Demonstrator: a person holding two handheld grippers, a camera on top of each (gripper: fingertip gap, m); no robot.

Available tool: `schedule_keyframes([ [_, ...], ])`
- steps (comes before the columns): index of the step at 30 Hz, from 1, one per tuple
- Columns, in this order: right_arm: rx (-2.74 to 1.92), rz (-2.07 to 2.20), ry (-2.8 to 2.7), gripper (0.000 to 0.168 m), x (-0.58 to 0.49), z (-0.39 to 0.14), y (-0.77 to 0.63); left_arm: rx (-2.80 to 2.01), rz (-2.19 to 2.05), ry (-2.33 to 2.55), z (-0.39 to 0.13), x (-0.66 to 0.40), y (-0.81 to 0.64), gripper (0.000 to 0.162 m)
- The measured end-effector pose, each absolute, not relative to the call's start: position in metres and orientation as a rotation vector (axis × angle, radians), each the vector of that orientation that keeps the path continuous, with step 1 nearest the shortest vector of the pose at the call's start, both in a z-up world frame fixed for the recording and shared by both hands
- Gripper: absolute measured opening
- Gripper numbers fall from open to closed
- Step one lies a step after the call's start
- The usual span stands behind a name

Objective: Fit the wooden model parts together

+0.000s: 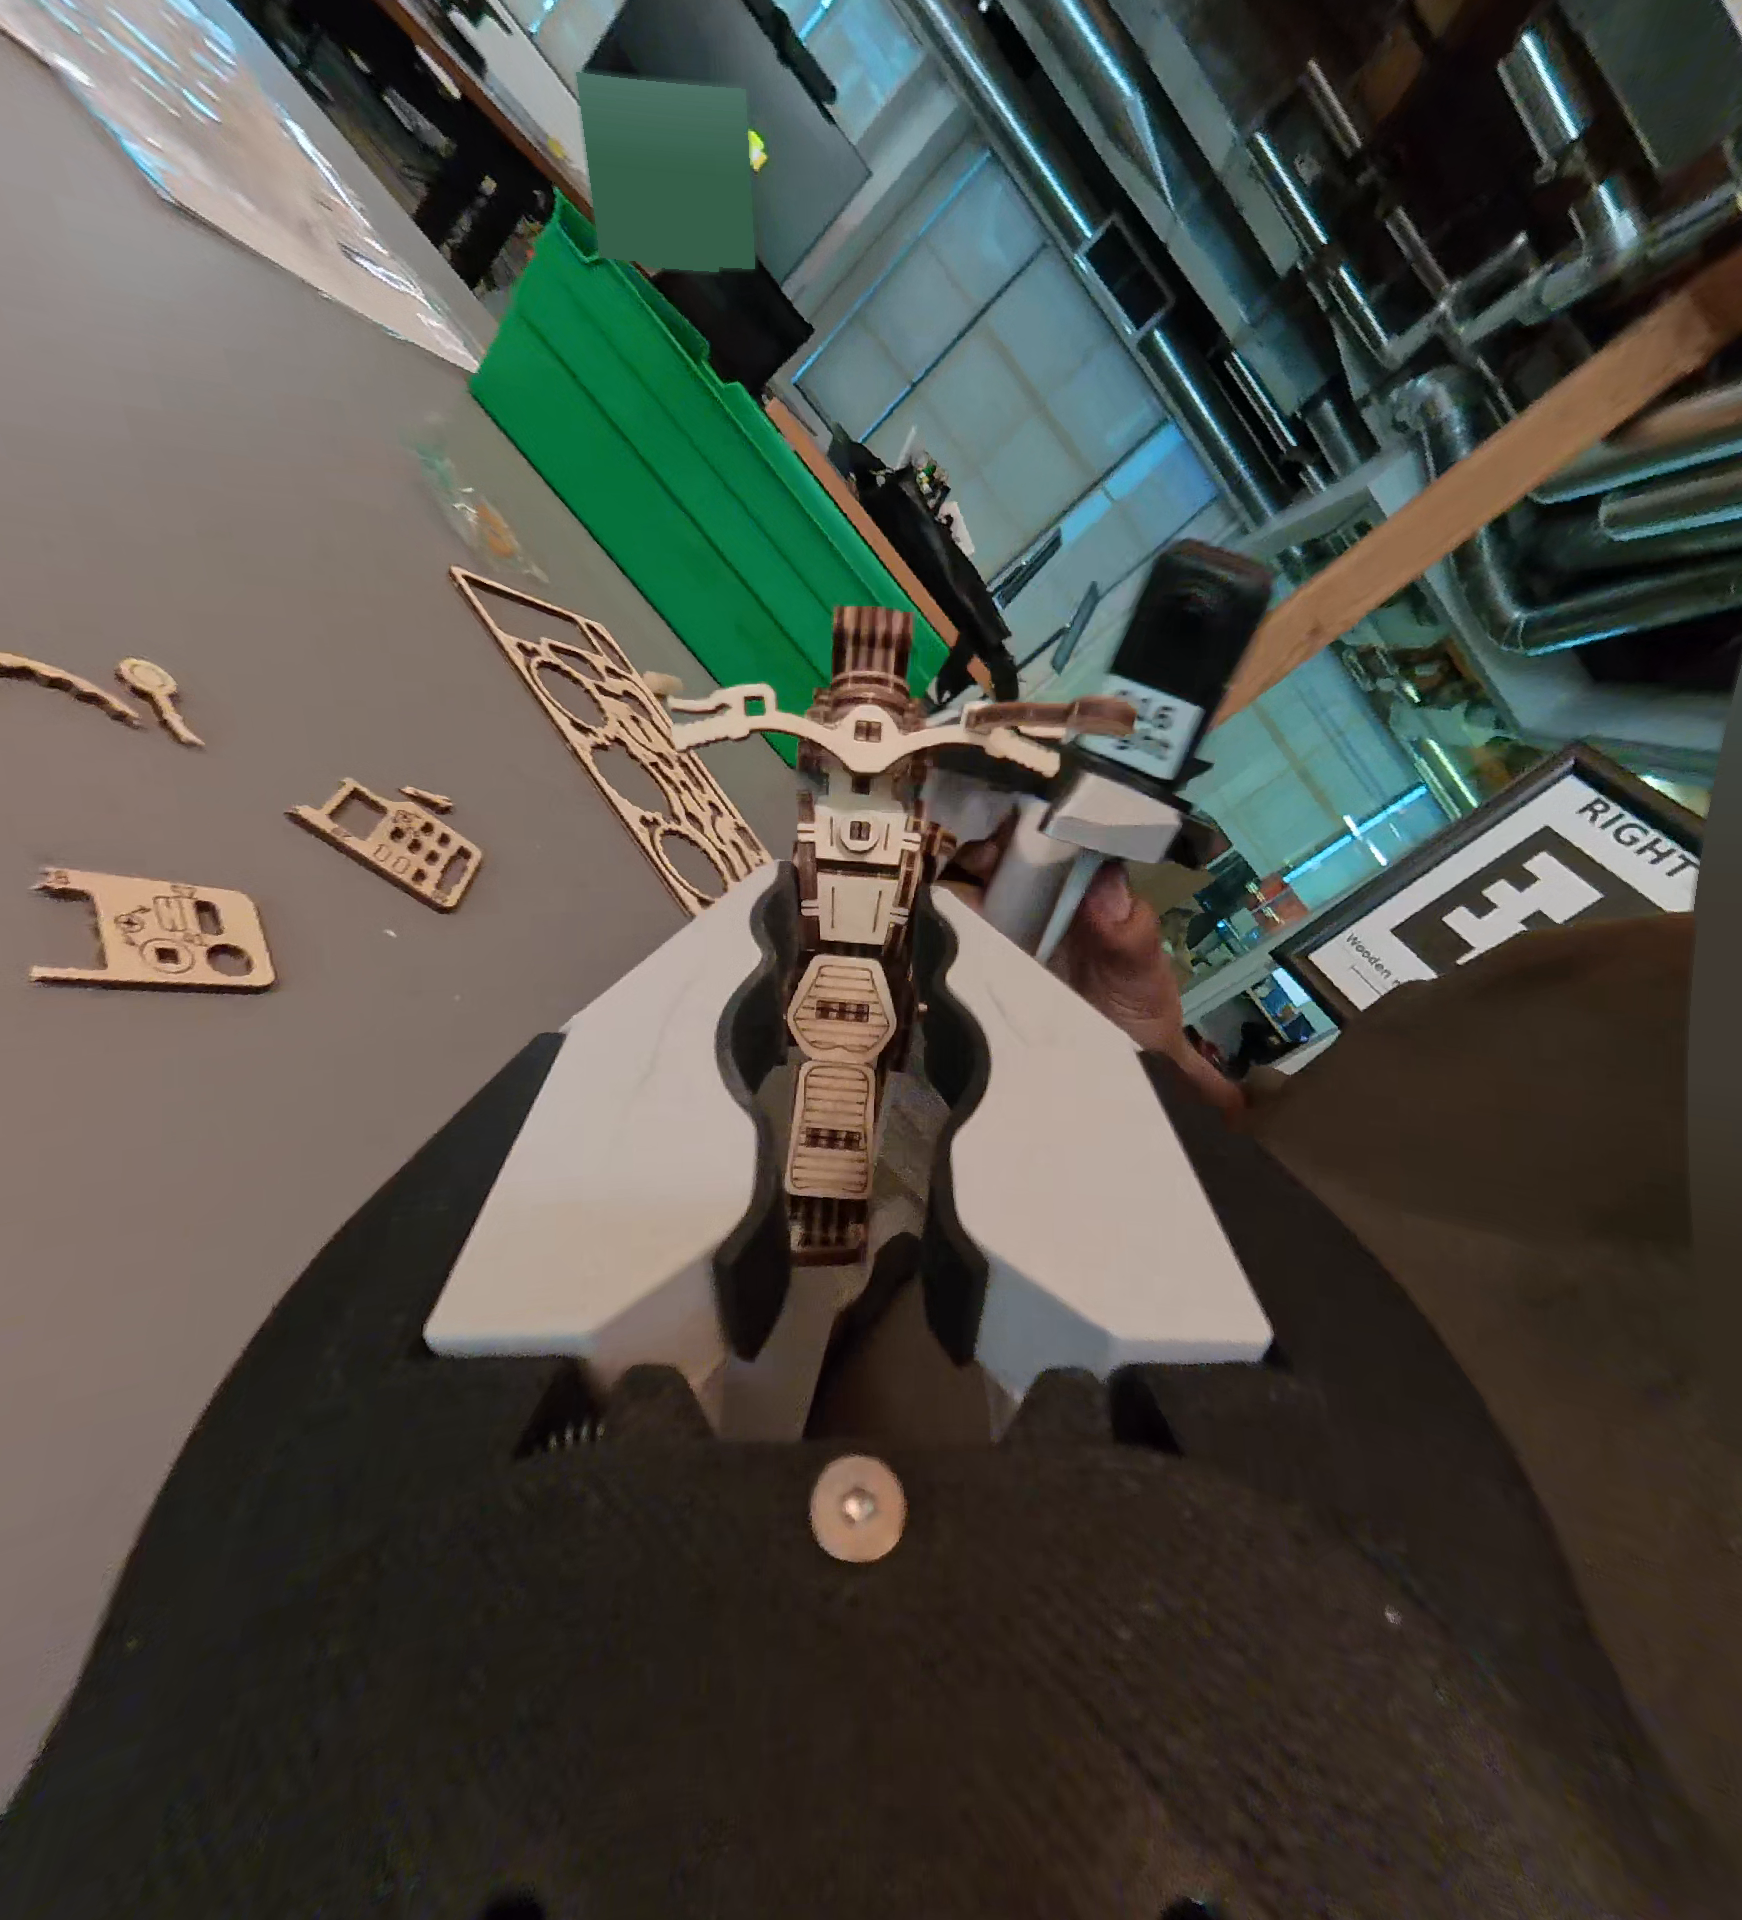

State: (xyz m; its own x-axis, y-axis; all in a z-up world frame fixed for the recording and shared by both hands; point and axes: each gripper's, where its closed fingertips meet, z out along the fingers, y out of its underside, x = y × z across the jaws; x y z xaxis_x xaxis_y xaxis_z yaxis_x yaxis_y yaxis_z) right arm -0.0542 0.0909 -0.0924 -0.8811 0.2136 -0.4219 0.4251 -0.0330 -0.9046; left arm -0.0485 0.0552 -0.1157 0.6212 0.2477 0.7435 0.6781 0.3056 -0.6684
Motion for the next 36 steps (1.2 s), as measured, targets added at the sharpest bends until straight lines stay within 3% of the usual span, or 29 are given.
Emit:
schedule_keyframes([
  [8, 0.390, -2.071, 2.557, 0.024, -0.034, -0.095, 0.069, -1.286, -0.308, -0.889, -0.113, -0.046, 0.056, 0.019],
  [24, 0.450, -1.968, 2.479, 0.010, -0.034, -0.105, 0.068, -1.347, -0.278, -0.845, -0.114, -0.039, 0.064, 0.018],
  [36, 0.471, -2.000, 2.431, 0.010, -0.035, -0.098, 0.069, -1.346, -0.266, -0.846, -0.113, -0.040, 0.063, 0.018],
])
